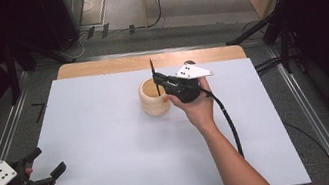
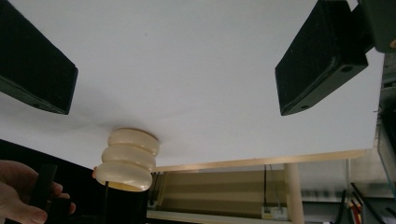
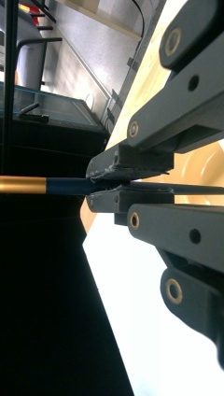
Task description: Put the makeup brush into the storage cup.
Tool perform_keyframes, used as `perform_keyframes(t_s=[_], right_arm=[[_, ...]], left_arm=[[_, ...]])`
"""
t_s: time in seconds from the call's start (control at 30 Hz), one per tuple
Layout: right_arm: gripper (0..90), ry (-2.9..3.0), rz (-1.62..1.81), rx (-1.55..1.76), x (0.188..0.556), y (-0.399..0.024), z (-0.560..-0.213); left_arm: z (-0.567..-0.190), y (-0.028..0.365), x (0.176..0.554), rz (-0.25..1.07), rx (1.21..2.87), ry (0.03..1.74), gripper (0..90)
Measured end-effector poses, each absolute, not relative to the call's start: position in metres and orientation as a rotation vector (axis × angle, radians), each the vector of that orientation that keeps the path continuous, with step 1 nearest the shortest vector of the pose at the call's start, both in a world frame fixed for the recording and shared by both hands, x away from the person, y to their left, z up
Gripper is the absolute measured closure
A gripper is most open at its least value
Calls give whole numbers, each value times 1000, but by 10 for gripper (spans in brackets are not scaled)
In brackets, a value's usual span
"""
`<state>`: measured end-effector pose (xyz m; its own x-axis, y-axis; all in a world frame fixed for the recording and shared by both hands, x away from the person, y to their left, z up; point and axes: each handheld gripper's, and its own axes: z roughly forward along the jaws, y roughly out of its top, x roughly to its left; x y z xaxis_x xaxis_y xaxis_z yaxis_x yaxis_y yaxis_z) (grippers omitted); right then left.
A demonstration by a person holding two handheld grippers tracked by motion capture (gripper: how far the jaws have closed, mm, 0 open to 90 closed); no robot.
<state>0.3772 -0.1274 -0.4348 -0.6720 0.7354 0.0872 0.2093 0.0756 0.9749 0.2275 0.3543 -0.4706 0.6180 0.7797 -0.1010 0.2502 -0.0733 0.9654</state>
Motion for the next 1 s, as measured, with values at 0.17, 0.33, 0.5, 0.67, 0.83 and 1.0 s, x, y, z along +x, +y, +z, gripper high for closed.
perform_keyframes(t_s=[0.17, 0.33, 0.5, 0.67, 0.83, 1.0], right_arm=[[840, 1936, 1618, 947, 378, -127, -438], [839, 1957, 1592, 958, 378, -127, -442], [839, 1973, 1578, 972, 379, -126, -445], [838, 1961, 1582, 998, 379, -129, -452], [838, 1978, 1564, 1024, 379, -132, -457], [837, 1990, 1558, 1024, 380, -132, -459]], left_arm=[[-471, 355, 227, 544, 1631, 870, 0], [-471, 355, 227, 544, 1631, 871, 0], [-471, 355, 227, 544, 1631, 870, 0], [-471, 355, 227, 545, 1632, 871, 0], [-471, 354, 228, 546, 1632, 870, 0], [-471, 354, 228, 548, 1634, 869, 0]])
